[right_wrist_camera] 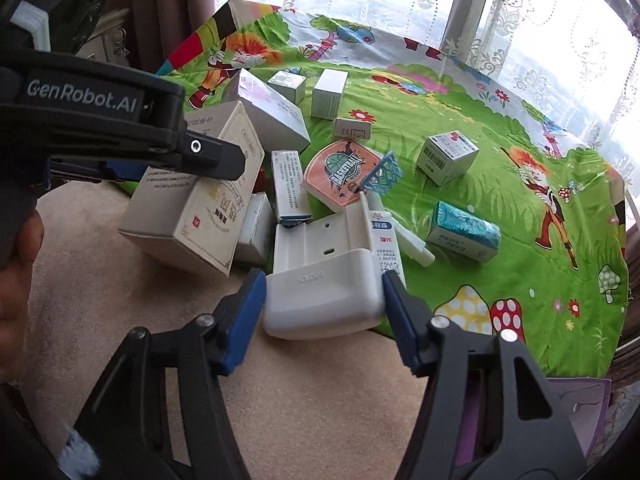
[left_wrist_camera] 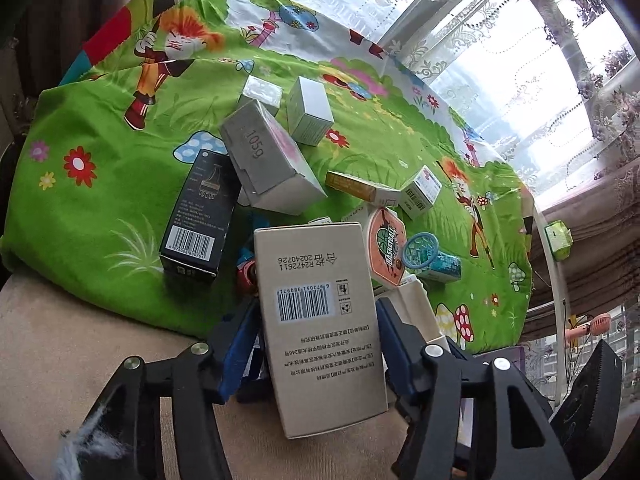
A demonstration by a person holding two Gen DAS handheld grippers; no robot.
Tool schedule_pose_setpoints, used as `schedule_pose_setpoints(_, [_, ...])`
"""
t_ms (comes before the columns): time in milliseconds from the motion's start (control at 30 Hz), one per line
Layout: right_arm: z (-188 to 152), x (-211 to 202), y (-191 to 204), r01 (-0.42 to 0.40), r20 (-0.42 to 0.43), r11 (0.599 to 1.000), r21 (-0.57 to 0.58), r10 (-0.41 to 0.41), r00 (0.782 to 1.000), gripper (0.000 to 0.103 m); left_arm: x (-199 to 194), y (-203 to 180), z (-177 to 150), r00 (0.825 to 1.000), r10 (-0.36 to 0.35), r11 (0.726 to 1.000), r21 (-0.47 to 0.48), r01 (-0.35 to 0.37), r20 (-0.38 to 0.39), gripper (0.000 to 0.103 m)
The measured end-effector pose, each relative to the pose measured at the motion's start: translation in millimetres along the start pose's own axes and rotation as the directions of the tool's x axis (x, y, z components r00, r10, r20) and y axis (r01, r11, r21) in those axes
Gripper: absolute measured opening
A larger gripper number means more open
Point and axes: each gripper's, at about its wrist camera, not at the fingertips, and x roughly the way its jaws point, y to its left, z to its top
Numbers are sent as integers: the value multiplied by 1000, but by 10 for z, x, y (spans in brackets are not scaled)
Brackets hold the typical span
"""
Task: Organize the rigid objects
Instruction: 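Grasp the cream barcode box with the left tool while the right tool grasps the white plastic holder, then carry both held items over the purple box and open both tools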
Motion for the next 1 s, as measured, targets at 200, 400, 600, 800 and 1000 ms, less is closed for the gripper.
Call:
schedule_pose_setpoints(200, [-26,-42,-2,-36,2,999,12,36,999,48,-71,14,-42,1000,-14,1000,-1,14,14,53])
schedule_pose_setpoints(400, [-18,-20,53,2,-24,1000,-7,-2,1000,82,-128,43,-85,999,-21,1000,-3,22,26,53])
schedule_pose_setpoints(600, [28,24,294,133,-8,972,-193,-137,991,94,-211,89,-120,998,-18,1000,-1,18,56,52])
schedule_pose_setpoints(800, [76,153,317,97,-35,958,-270,-111,993,92,-312,181,-115,996,-6,1000,-12,7,88,52])
schedule_pose_setpoints(1000, [32,203,211,12,-73,976,-218,-29,997,67,-346,216,-99,995,-4,1000,-21,6,100,52])
